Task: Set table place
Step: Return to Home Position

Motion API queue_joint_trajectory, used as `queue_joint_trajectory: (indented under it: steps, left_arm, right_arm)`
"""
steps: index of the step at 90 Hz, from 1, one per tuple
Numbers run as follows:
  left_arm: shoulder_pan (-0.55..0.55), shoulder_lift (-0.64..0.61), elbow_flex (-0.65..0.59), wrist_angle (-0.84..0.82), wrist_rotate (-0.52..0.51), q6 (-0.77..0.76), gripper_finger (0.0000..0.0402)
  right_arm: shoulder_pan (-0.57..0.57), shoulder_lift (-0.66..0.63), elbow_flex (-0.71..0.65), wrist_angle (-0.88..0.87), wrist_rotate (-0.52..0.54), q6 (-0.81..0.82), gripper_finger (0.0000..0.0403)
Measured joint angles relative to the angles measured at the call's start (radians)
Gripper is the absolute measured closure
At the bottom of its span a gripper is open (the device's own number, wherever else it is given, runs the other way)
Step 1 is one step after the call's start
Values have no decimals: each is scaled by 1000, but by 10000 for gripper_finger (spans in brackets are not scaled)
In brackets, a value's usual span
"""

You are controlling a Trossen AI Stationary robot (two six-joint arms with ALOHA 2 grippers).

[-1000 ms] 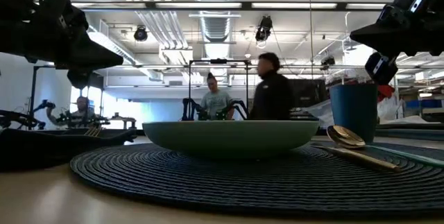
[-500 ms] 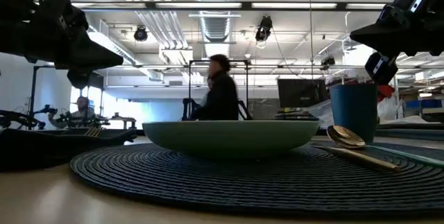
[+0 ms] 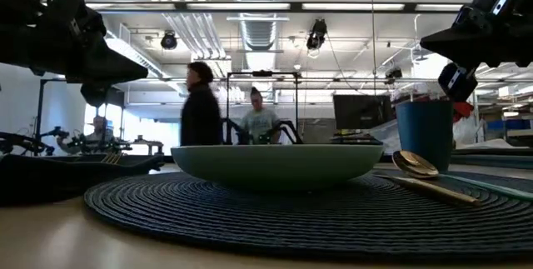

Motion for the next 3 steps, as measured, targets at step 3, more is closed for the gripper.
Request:
queue_joint_trajectory:
  steps: [3]
  left_arm:
    - [0,0,0,0,0,0,398]
  right_arm:
    - [0,0,0,0,0,0,403]
